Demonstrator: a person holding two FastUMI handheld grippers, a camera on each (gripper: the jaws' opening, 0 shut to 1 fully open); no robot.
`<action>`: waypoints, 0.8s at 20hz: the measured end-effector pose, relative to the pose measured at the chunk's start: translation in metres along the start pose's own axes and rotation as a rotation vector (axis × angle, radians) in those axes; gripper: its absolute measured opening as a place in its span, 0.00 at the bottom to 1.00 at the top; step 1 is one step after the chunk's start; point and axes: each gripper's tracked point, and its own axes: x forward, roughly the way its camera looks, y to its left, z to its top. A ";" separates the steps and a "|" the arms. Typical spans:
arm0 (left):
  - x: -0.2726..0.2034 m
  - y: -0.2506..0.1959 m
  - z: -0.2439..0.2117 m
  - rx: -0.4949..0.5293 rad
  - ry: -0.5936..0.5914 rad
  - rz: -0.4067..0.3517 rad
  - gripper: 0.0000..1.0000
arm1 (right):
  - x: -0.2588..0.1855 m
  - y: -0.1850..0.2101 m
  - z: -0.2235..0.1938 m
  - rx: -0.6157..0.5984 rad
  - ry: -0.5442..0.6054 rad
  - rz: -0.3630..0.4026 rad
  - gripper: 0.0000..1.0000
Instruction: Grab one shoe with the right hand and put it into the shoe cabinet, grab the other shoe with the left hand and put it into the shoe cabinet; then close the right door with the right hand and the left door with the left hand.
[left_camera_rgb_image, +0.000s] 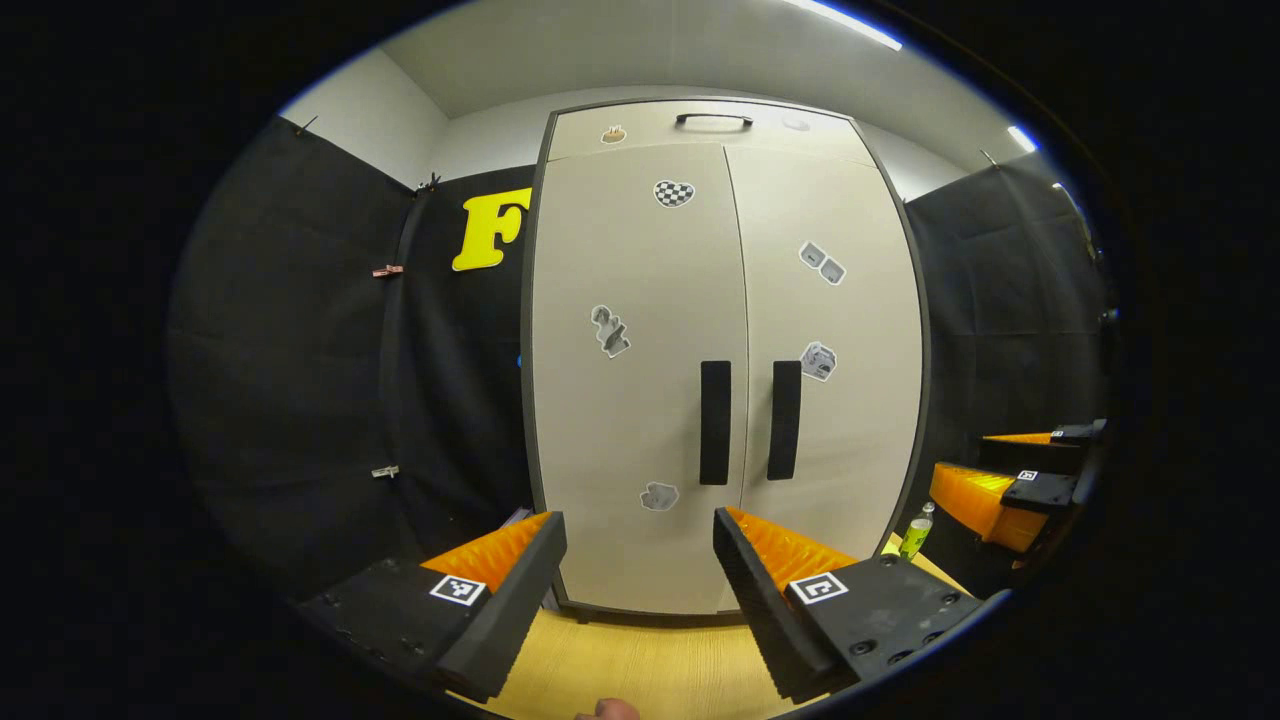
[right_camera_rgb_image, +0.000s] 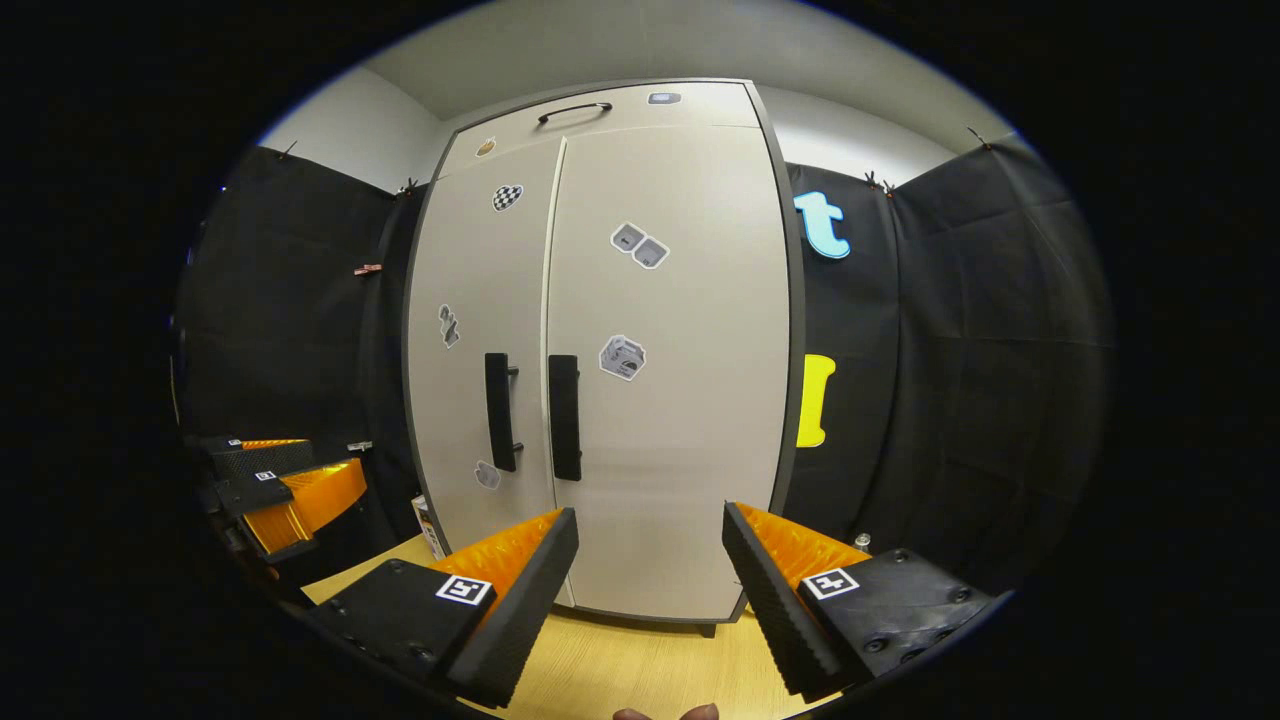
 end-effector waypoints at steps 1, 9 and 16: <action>0.000 -0.001 -0.001 0.000 0.002 -0.002 0.95 | 0.000 0.001 0.000 -0.001 0.000 0.003 0.97; -0.002 -0.004 -0.012 -0.039 0.035 -0.009 0.95 | 0.001 0.012 -0.005 -0.026 -0.015 0.038 0.97; 0.004 -0.015 -0.023 -0.040 0.039 -0.035 0.95 | 0.002 0.013 -0.020 -0.015 0.018 0.076 0.98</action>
